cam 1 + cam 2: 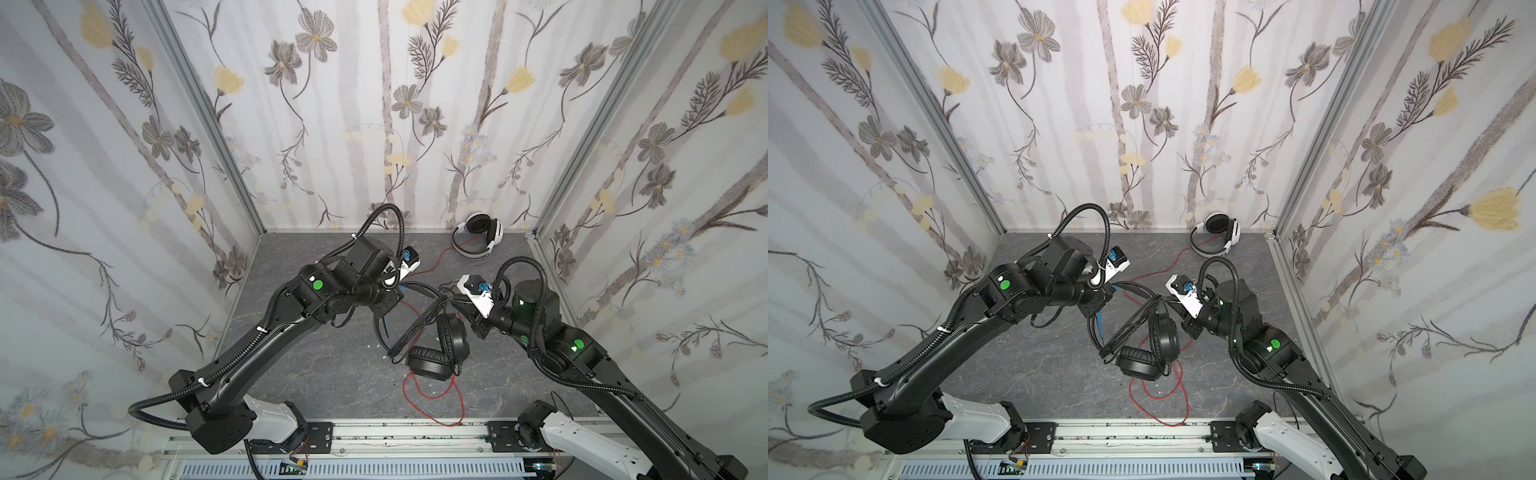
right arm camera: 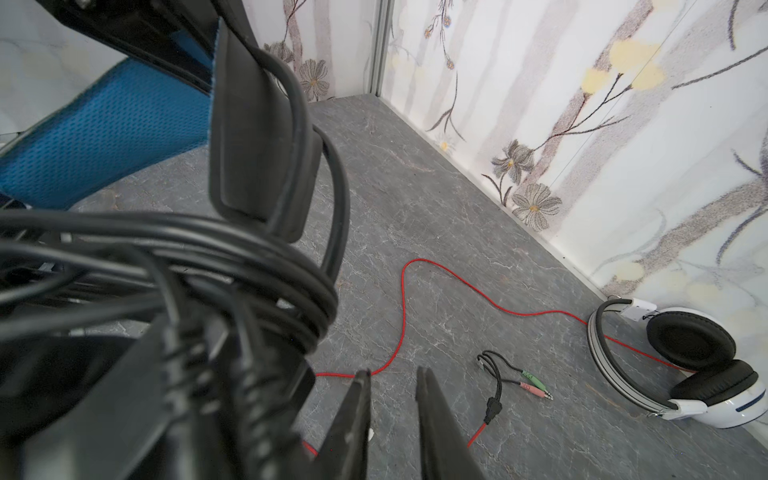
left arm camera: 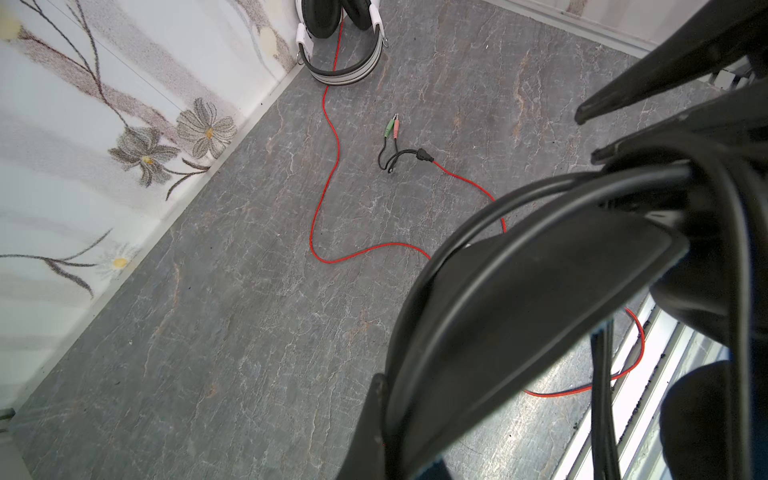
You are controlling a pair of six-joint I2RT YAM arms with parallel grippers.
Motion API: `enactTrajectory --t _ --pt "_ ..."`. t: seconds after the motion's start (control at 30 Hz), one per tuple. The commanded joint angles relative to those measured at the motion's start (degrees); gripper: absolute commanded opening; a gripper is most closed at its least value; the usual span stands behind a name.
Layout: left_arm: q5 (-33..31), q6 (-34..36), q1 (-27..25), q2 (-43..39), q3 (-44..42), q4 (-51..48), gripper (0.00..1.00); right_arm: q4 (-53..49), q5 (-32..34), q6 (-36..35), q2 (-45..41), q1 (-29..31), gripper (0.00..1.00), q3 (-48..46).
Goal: Wrap the headphones
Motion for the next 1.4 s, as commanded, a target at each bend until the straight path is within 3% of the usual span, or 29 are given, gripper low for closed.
enactTrajectory --t 0.0,0.1,0.5,0.87,1.13,1.37 --pt "1.64 -0.77 0.13 -0.23 0.32 1.49 0.00 3.13 0.71 0.51 -0.16 -0.10 0.22 -0.63" --pt "1.53 -0.97 0.24 -0.58 -0.13 1.73 0.00 3.22 0.88 0.93 -0.48 -0.10 0.25 -1.36" --pt "1.40 -2.58 1.25 -1.87 -2.85 1.29 0.00 3.26 7.29 5.47 -0.23 -3.80 0.54 -3.35" --pt "2.44 -7.68 3.99 -1.87 -8.38 -0.03 0.00 1.86 14.44 8.91 3.37 -7.29 0.70 1.96" --pt "0.73 -16.22 12.23 -1.98 -14.43 2.60 0.00 1.98 16.84 9.37 5.58 -7.21 0.79 5.63" --pt "0.73 -22.21 22.18 3.05 -16.88 7.90 0.00 2.69 15.71 10.68 5.24 -6.97 0.88 6.11"
